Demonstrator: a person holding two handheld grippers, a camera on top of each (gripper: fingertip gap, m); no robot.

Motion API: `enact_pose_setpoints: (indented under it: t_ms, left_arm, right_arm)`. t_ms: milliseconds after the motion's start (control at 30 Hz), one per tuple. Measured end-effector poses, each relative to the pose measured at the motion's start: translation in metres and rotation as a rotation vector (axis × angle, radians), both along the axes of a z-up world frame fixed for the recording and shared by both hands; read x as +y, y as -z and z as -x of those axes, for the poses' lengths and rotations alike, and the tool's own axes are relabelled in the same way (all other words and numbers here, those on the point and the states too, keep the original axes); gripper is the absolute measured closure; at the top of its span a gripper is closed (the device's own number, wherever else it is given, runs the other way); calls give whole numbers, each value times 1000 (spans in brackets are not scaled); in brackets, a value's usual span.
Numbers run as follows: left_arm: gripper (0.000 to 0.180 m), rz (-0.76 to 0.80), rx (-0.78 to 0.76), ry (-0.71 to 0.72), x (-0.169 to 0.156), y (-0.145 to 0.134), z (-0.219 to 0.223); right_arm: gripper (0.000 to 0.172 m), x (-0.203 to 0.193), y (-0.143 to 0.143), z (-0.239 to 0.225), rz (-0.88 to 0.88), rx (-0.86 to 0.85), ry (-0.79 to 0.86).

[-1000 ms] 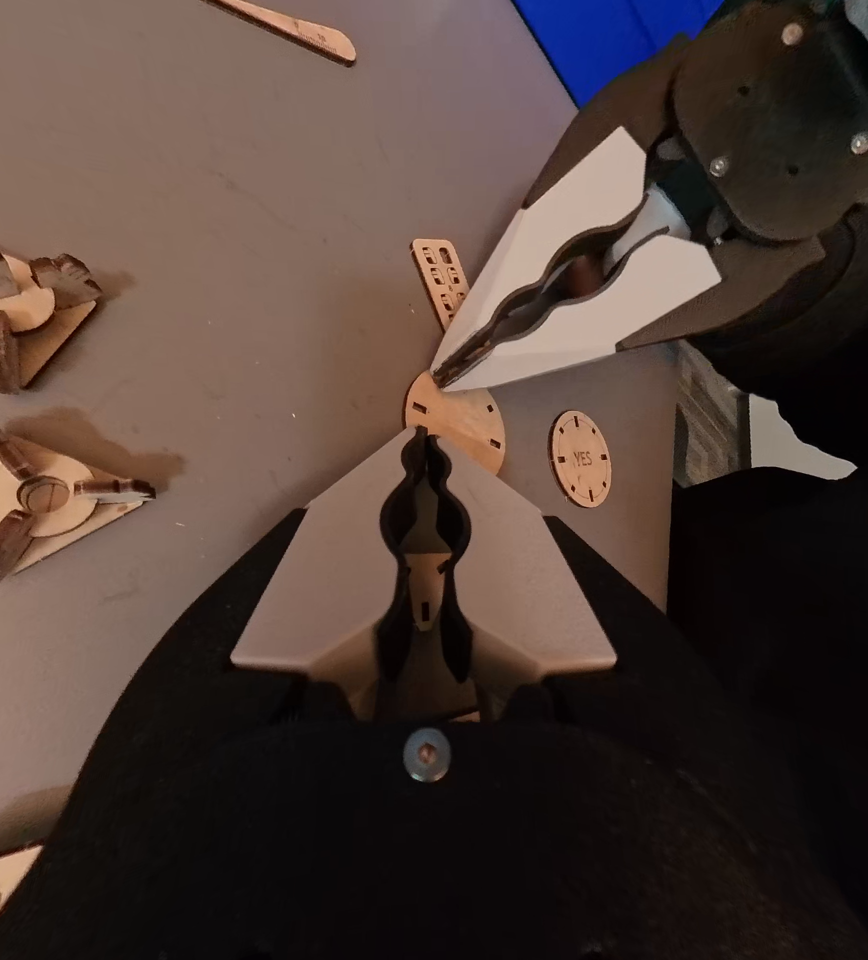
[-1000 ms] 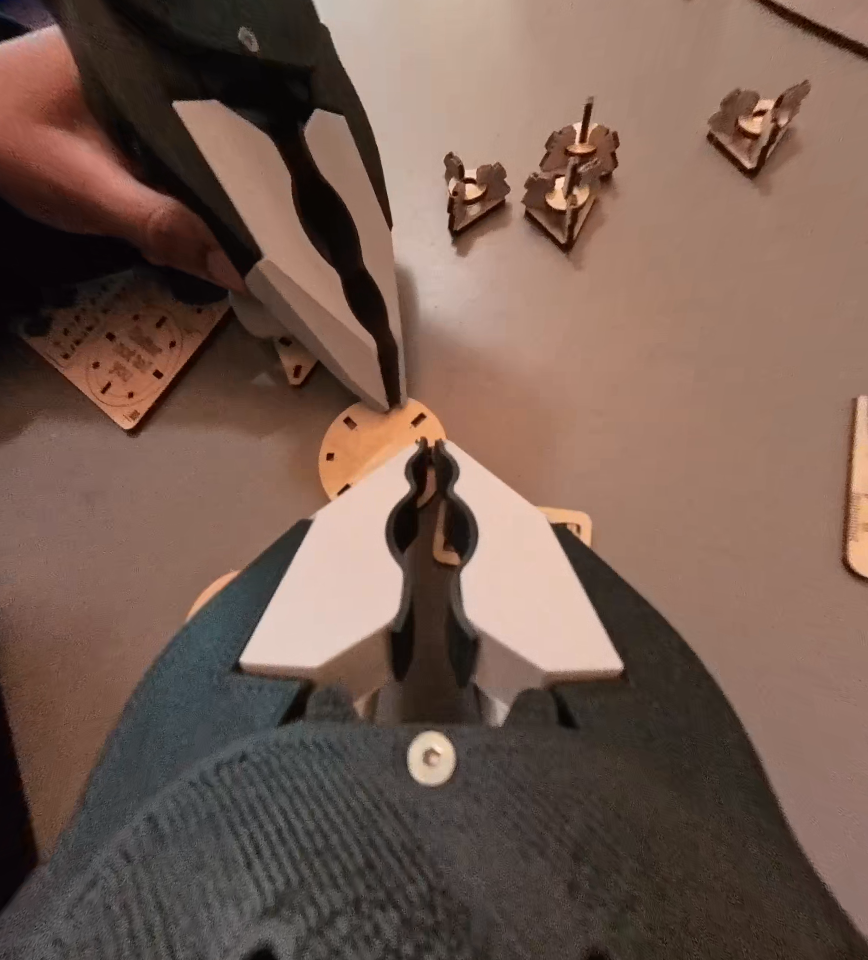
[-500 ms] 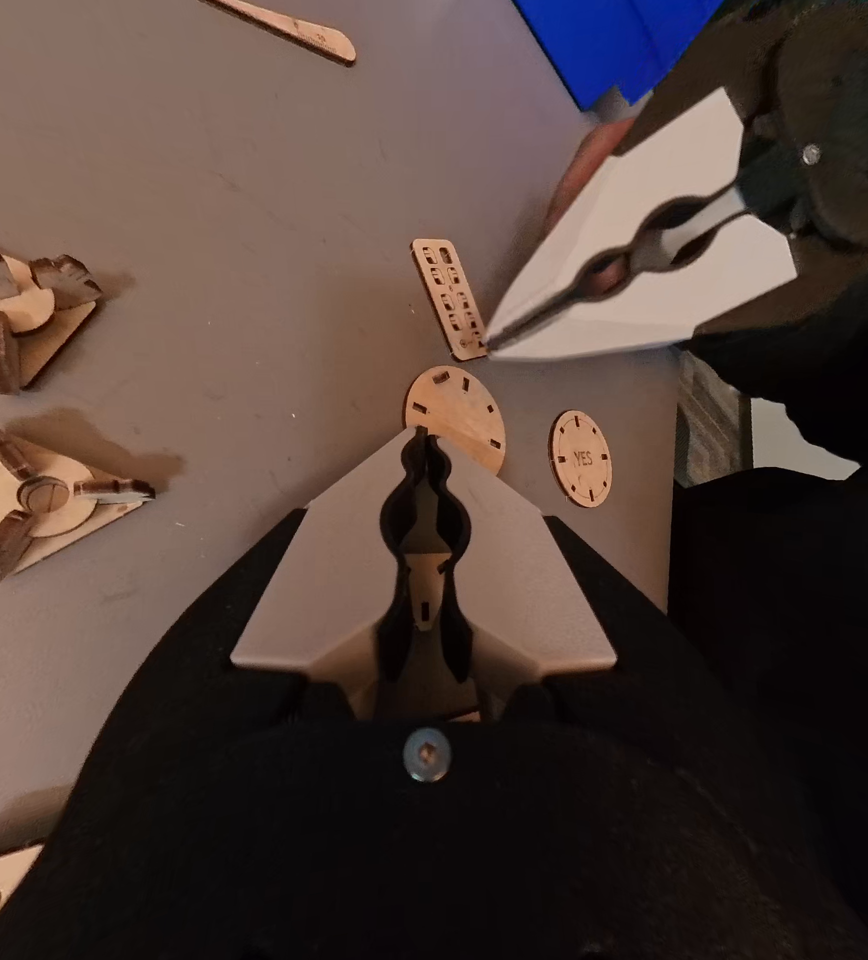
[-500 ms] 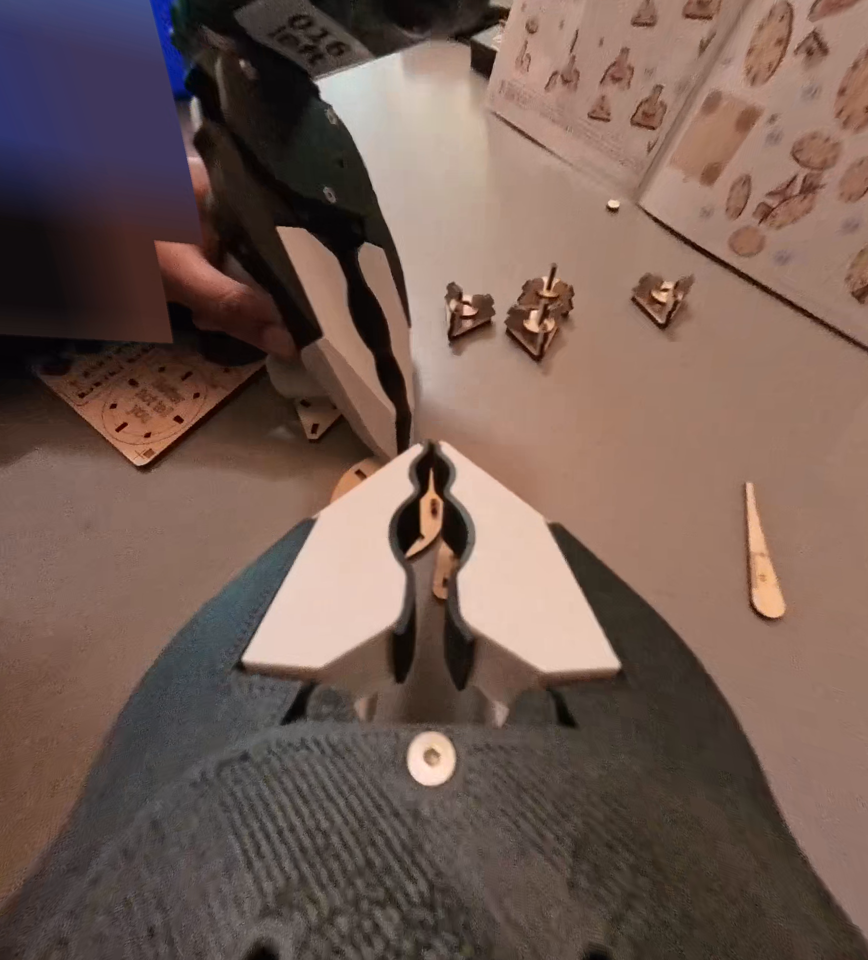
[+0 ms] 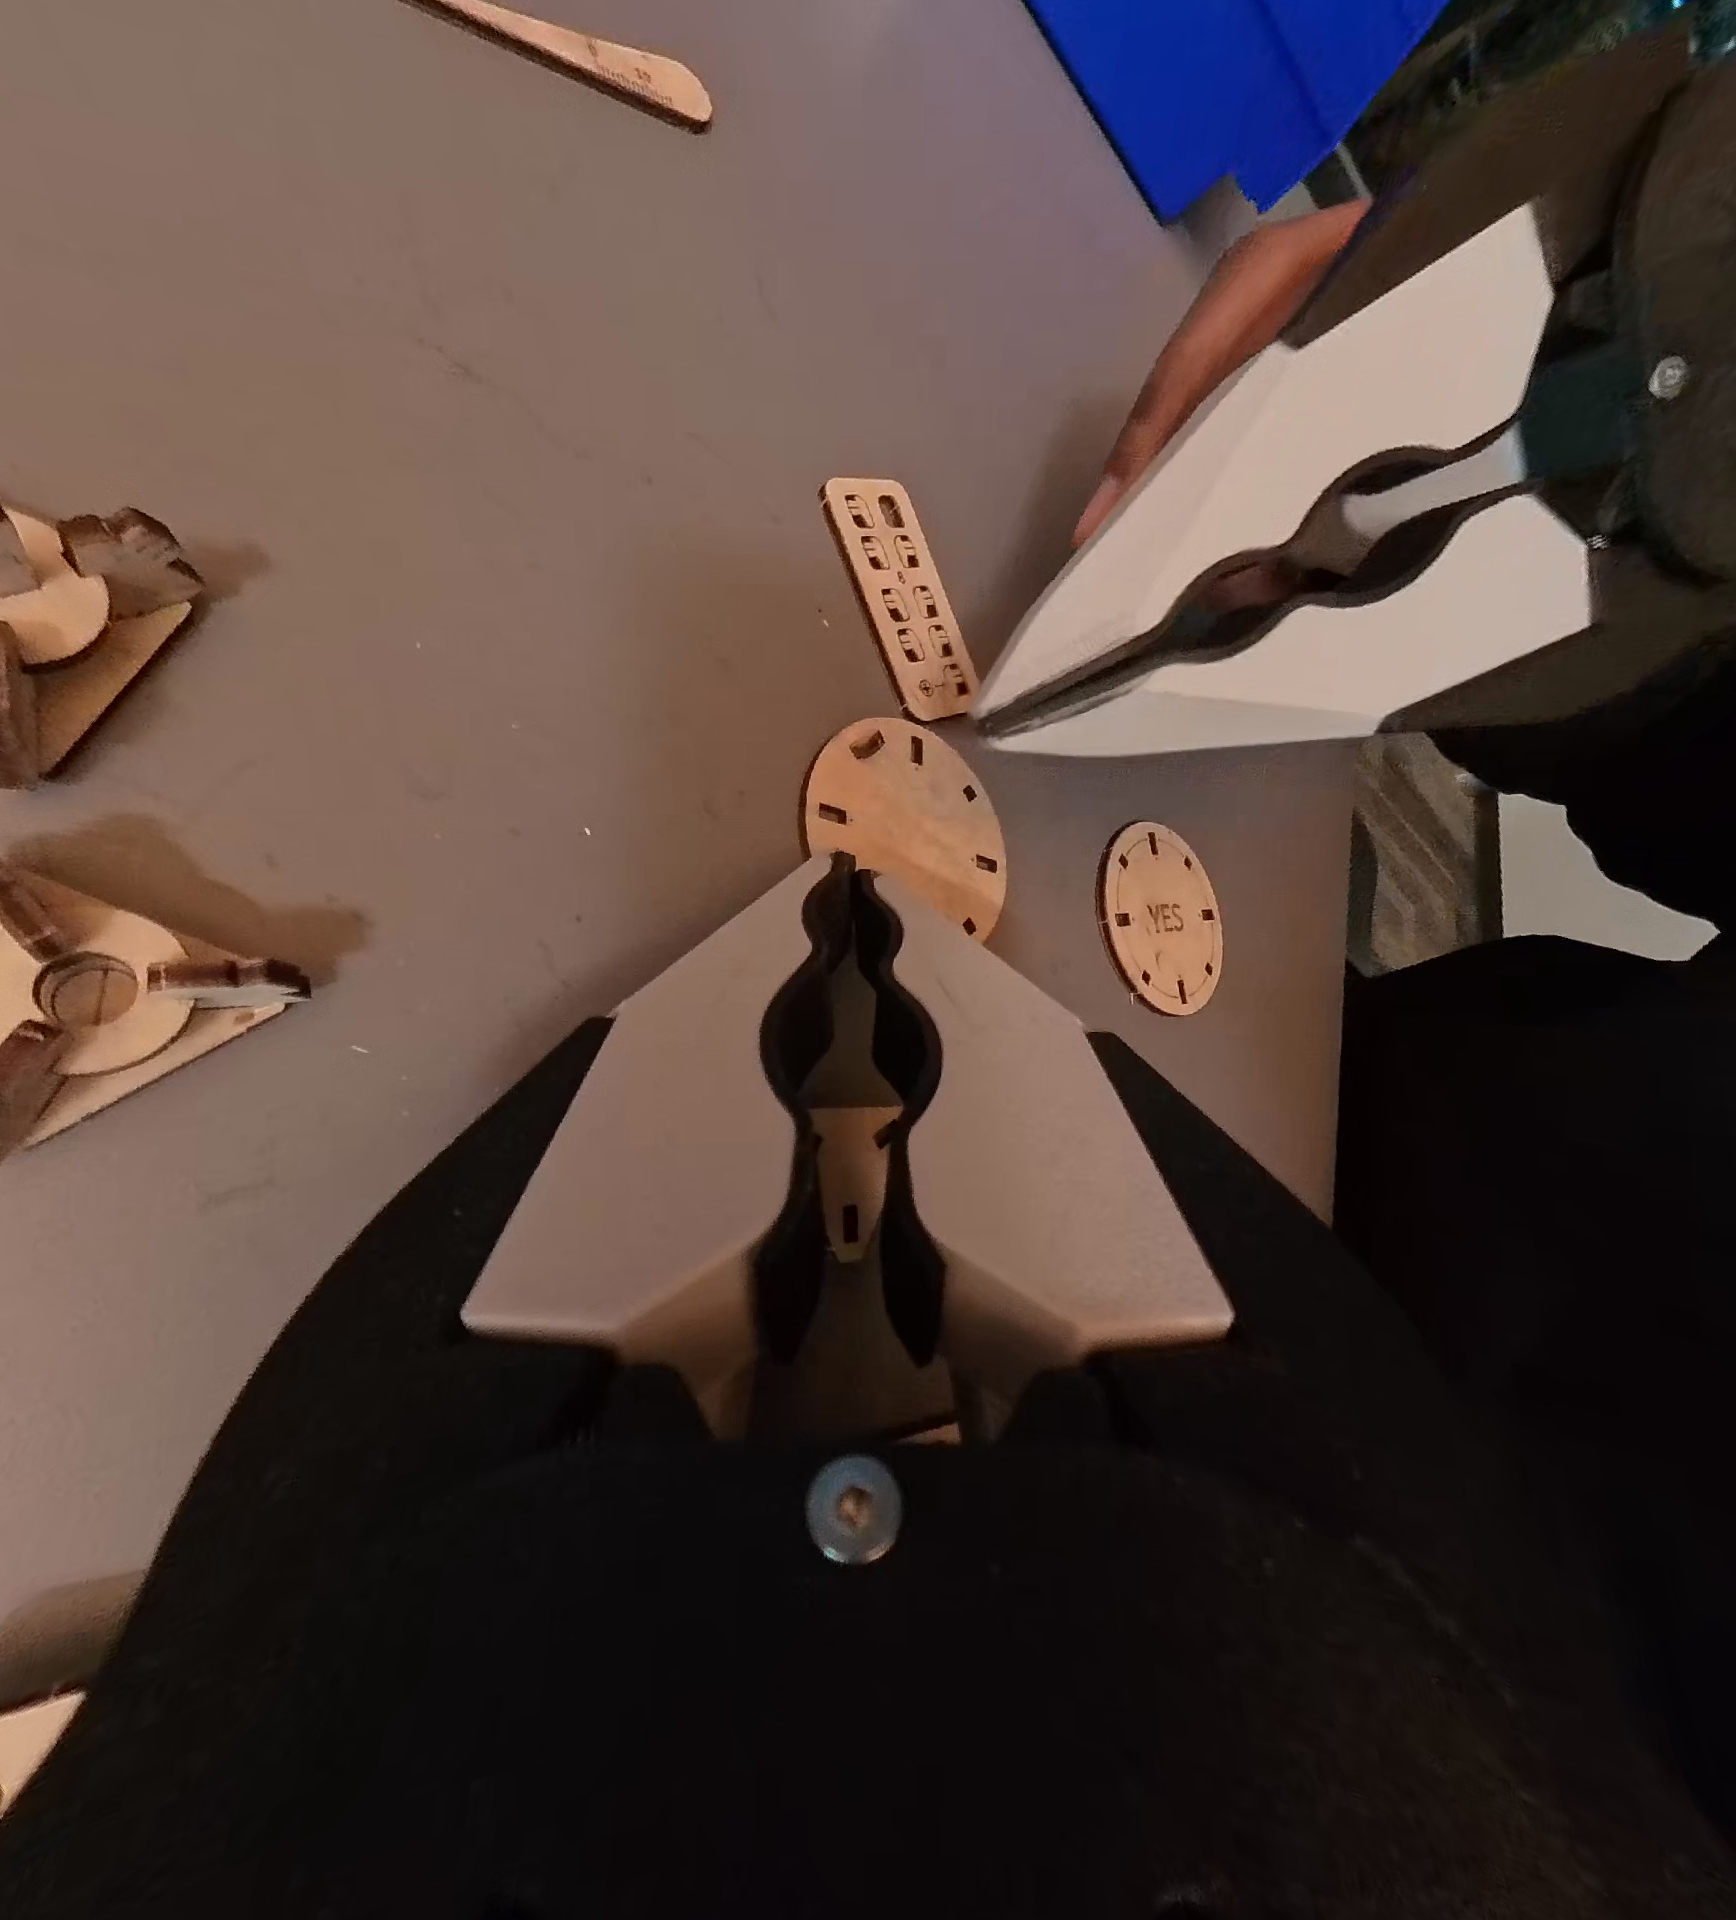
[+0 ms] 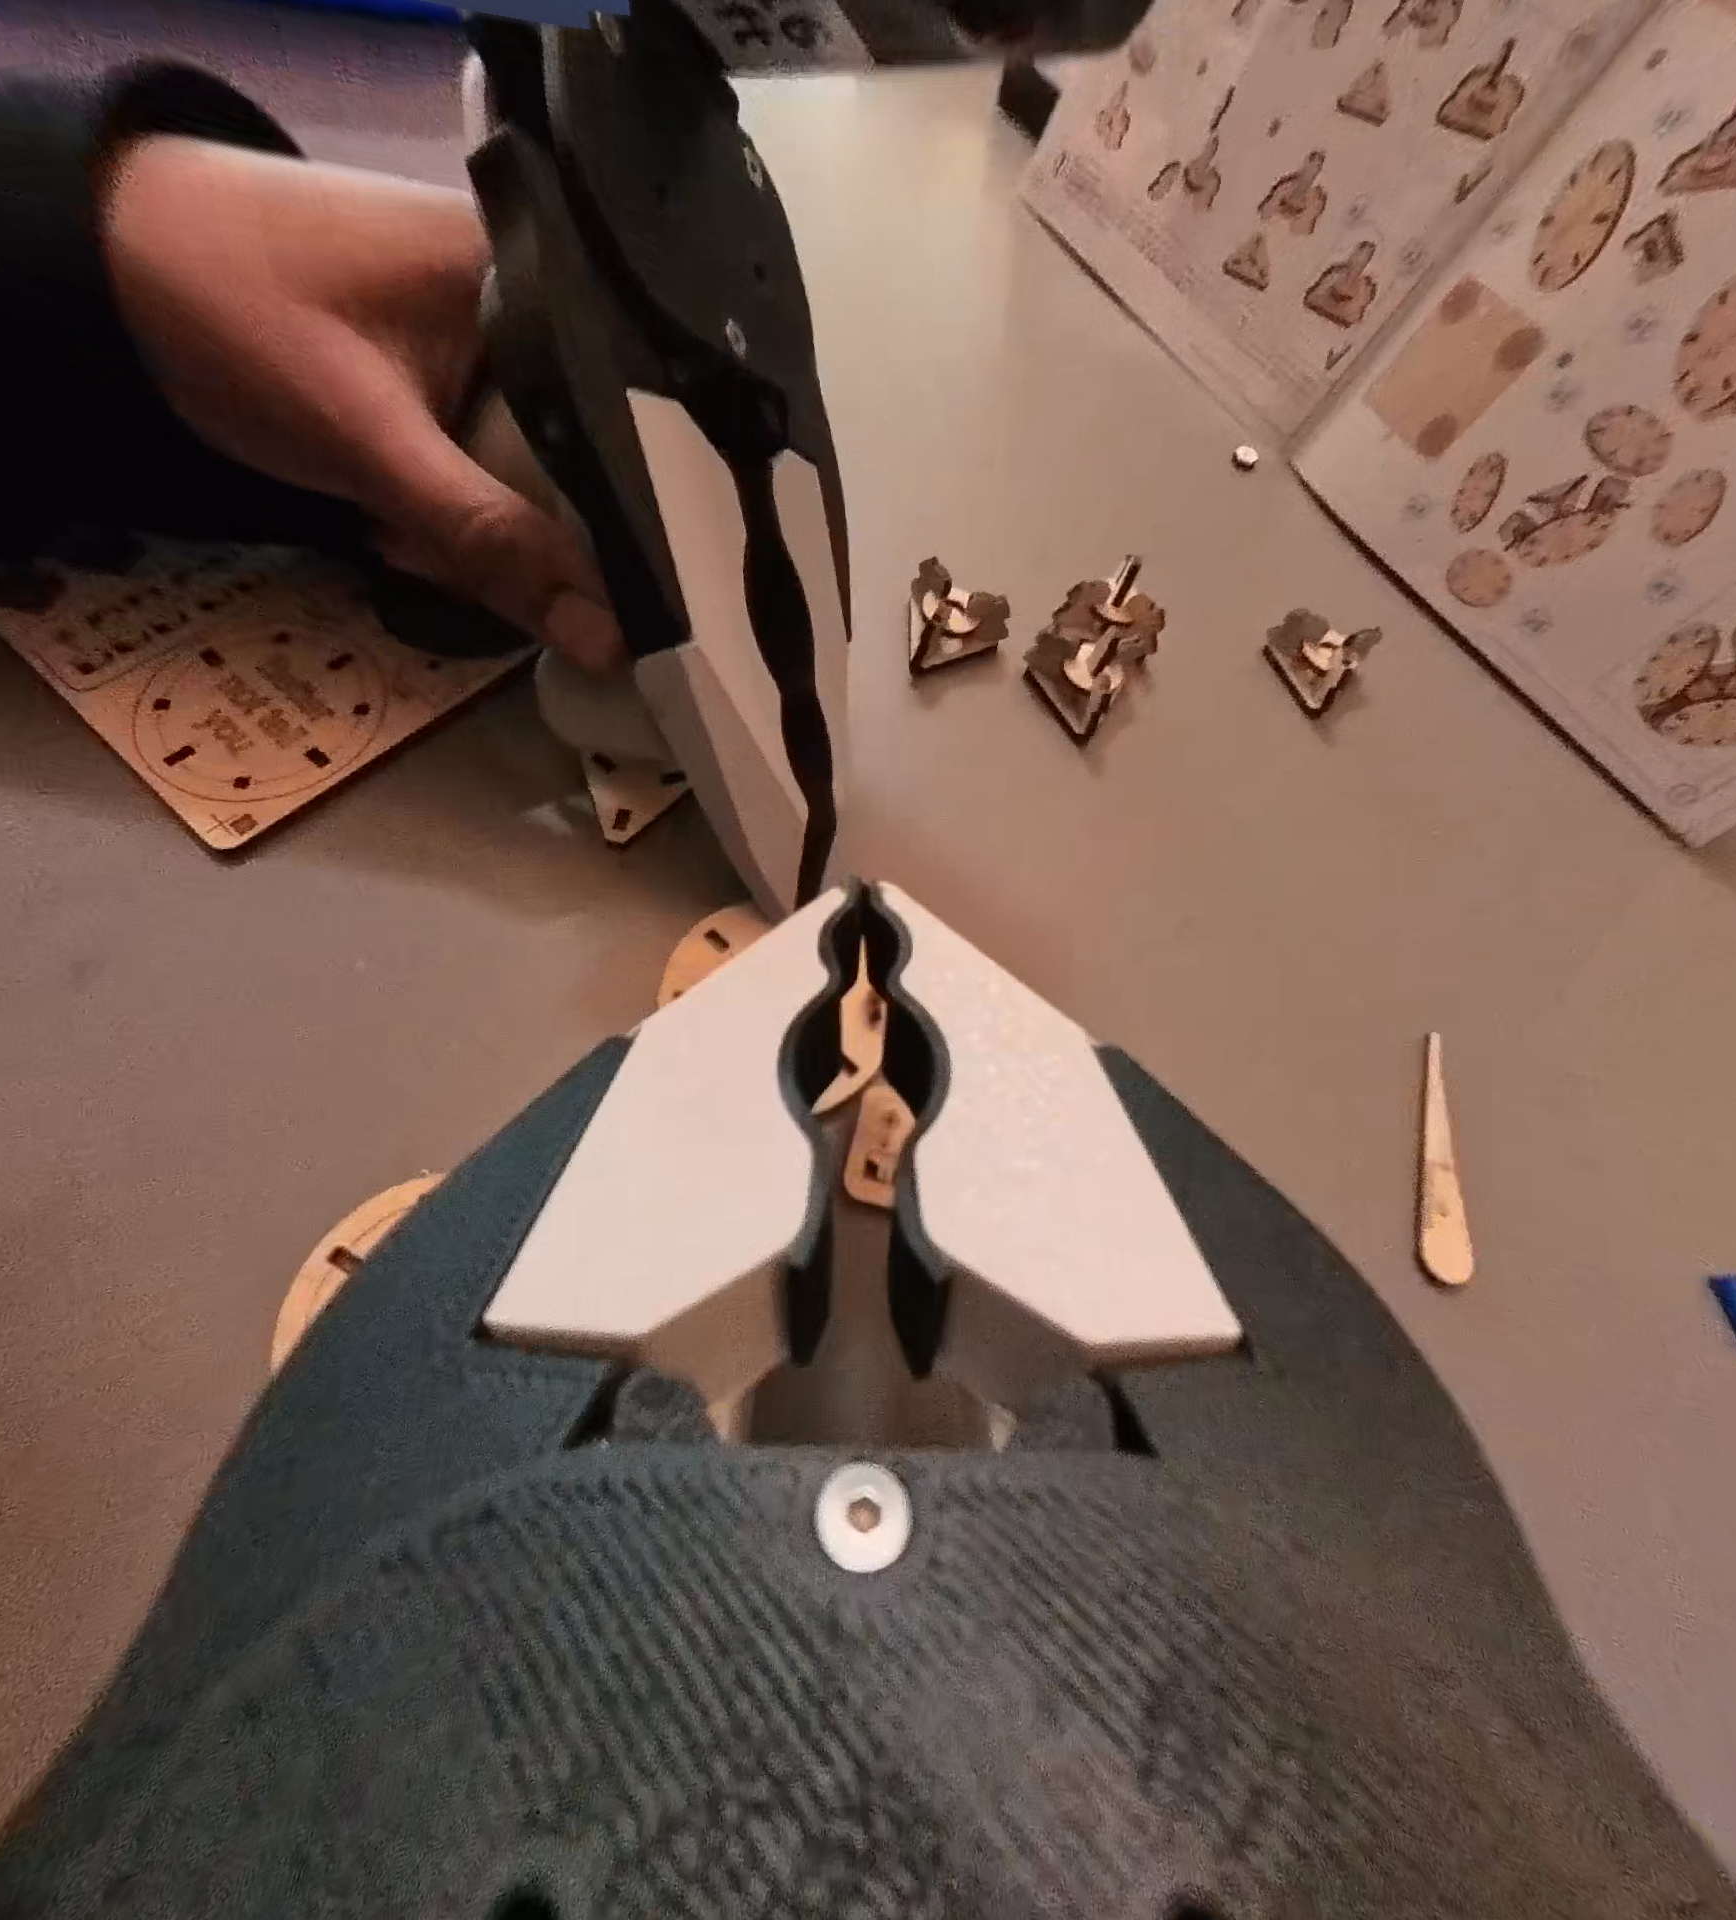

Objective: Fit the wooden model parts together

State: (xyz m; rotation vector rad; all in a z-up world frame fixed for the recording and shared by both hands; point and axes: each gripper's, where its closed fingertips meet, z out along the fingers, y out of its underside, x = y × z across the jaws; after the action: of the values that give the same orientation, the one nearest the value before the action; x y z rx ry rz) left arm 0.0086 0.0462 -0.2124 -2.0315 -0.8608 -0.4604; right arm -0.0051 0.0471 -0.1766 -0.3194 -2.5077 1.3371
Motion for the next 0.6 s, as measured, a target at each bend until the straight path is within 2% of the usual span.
enact_pose_setpoints:
  t_ms: [100, 267, 400, 533, 600]
  left_arm:
    - [180, -3, -4, 0, 0, 0, 0]
    - [180, -9, -13, 0, 0, 0, 0]
    - [180, -4, -7, 0, 0, 0, 0]
    - [180, -8, -12, 0, 0, 0, 0]
    - [180, -6, -9, 0, 0, 0, 0]
  right_arm:
    - [172, 6, 32, 2, -135, -55, 24]
    - [172, -3, 1, 5, -3, -17, 31]
    - [172, 1, 15, 4, -50, -40, 30]
    - [172, 1, 9, 2, -19, -19, 38]
    - [172, 5, 23, 4, -78, -46, 57]
